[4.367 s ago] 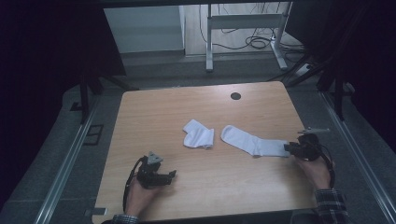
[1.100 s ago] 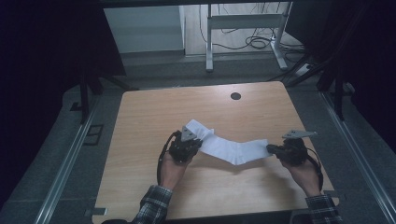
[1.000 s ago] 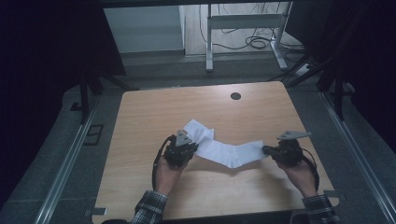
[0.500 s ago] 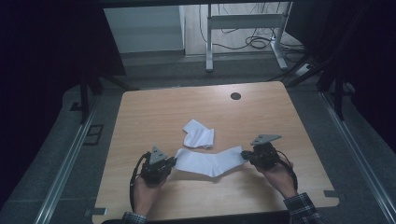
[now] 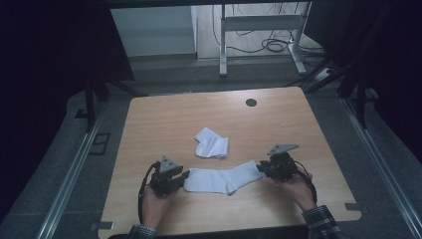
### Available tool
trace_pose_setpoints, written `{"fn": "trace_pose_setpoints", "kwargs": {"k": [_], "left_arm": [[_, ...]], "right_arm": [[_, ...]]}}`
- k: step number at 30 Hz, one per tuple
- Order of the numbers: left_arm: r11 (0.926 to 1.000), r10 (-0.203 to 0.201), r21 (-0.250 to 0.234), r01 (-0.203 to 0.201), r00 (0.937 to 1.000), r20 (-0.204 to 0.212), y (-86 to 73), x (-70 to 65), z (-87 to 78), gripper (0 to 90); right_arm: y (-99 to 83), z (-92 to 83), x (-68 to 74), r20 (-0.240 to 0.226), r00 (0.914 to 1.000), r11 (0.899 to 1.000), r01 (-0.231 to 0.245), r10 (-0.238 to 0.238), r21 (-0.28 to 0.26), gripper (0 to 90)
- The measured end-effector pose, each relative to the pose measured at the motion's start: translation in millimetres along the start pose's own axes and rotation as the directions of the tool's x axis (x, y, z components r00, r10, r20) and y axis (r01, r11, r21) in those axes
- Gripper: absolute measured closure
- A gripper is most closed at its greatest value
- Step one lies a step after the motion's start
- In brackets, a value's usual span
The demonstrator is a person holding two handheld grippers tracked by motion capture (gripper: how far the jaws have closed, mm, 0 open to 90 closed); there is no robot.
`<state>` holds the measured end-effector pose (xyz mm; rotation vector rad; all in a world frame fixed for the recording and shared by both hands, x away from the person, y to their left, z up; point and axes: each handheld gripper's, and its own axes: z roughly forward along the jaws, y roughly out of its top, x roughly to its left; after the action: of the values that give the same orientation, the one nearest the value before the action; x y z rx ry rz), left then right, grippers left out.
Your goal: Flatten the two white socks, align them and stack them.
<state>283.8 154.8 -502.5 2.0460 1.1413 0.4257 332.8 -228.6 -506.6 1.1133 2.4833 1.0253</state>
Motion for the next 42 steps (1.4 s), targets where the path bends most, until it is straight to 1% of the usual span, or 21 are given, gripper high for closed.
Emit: {"fn": "trace_pose_setpoints", "kwargs": {"k": [4,5,6,7,10,12,14,18,24,28,29,31,32,33,34,35,37,38,40,41,42], "left_arm": [[1.0,0.002,0.005,-0.002,1.0,-0.005,13.5,8.0,14.1,62.7],[1.0,0.002,0.006,-0.002,1.0,-0.006,16.4,9.2,16.9,62.4],[1.0,0.003,0.007,-0.003,1.0,-0.009,20.5,10.6,20.4,62.3],[1.0,0.006,0.006,-0.006,0.9999,-0.011,24.7,12.1,23.7,62.3],[0.9999,0.008,0.008,-0.007,0.9998,-0.016,37.7,16.9,33.5,62.0],[1.0,-0.002,0.007,0.002,0.9999,-0.014,45.4,20.5,40.4,62.0],[0.9999,-0.01,0.01,0.01,0.9999,-0.012,52.0,23.4,47.9,62.1],[0.9995,-0.024,0.02,0.024,0.9997,-0.01,61.0,28.6,64.2,62.5],[0.9972,-0.032,0.067,0.033,0.9994,-0.016,64.0,32.8,87.7,63.3],[0.9947,-0.031,0.097,0.032,0.9993,-0.019,61.0,32.8,99.5,62.2],[0.9942,-0.025,0.104,0.027,0.9994,-0.022,60.3,32.7,101.5,61.1],[0.9919,-0.004,0.127,0.01,0.9989,-0.046,58.0,31.2,107.1,57.5],[0.9931,-0.008,0.116,0.013,0.9991,-0.042,57.4,31.4,107.4,57.4],[0.9933,-0.027,0.111,0.03,0.9992,-0.031,57.2,32.3,107.8,58.3],[0.9933,-0.029,0.111,0.032,0.9992,-0.027,57.2,32.2,107.6,64.4],[0.9933,-0.029,0.111,0.031,0.9993,-0.022,57.3,31.7,107.7,67.9],[0.9924,-0.042,0.116,0.041,0.9991,0.004,57.8,29.8,107.8,77.6],[0.9919,-0.037,0.122,0.036,0.9993,0.005,58.4,28.5,107.7,83.0],[0.9904,-0.024,0.136,0.024,0.9997,-0.002,61.1,24.9,107.2,85.3],[0.992,-0.013,0.126,0.013,0.9999,0.001,65.4,21.8,104.3,85.8],[0.992,-0.013,0.126,0.013,0.9999,0.001,65.4,21.8,104.3,85.8]], "right_arm": [[-6.3,-5.1,-12.0,0.041,0.9991,1.0,-0.006,0.006,-0.002,66.4],[-9.8,-6.9,-18.0,0.055,0.9985,1.0,-0.007,0.007,-0.005,65.6],[-11.6,-7.9,-20.9,0.068,0.9977,1.0,-0.005,0.006,-0.005,62.8],[-11.6,-7.9,-20.9,0.068,0.9977,1.0,-0.005,0.006,-0.005,62.8],[-18.3,-10.5,-31.6,0.095,0.9955,1.0,0.001,-0.001,0.004,59.0],[-19.7,-10.8,-33.7,0.103,0.9947,1.0,0.004,-0.005,0.009,58.2],[-24.2,-12.2,-40.1,0.113,0.9936,1.0,0.002,-0.004,0.019,54.9],[-28.6,-13.3,-46.7,0.128,0.9918,1.0,-0.003,0.0,0.025,51.8],[-37.7,-15.1,-60.5,0.147,0.9888,0.999,-0.026,0.022,0.029,48.1],[-40.5,-13.8,-65.3,0.14,0.9893,0.999,-0.045,0.042,0.019,46.3],[-40.7,-13.3,-65.8,0.138,0.9894,0.999,-0.047,0.045,0.014,45.8],[-40.9,-12.8,-65.7,0.136,0.9896,0.999,-0.048,0.046,0.01,44.4],[-41.2,-12.4,-65.8,0.134,0.9899,0.999,-0.048,0.047,0.007,43.1],[-41.5,-12.2,-65.8,0.131,0.9902,0.999,-0.048,0.047,0.004,42.2],[-42.0,-11.7,-65.8,0.13,0.9903,0.999,-0.047,0.047,-0.003,40.7],[-42.2,-11.4,-65.7,0.13,0.9903,0.999,-0.047,0.048,-0.006,39.7],[-42.4,-10.6,-65.3,0.131,0.9901,0.999,-0.048,0.049,-0.01,37.9],[-42.3,-10.1,-65.0,0.131,0.9901,0.999,-0.048,0.049,-0.011,37.3],[-42.5,-10.0,-64.8,0.132,0.99,0.999,-0.048,0.049,-0.012,36.9],[-42.8,-10.1,-64.6,0.133,0.9898,0.999,-0.049,0.05,-0.014,36.7],[-42.8,-10.1,-64.6,0.133,0.9898,0.999,-0.049,0.05,-0.014,36.7]]}}
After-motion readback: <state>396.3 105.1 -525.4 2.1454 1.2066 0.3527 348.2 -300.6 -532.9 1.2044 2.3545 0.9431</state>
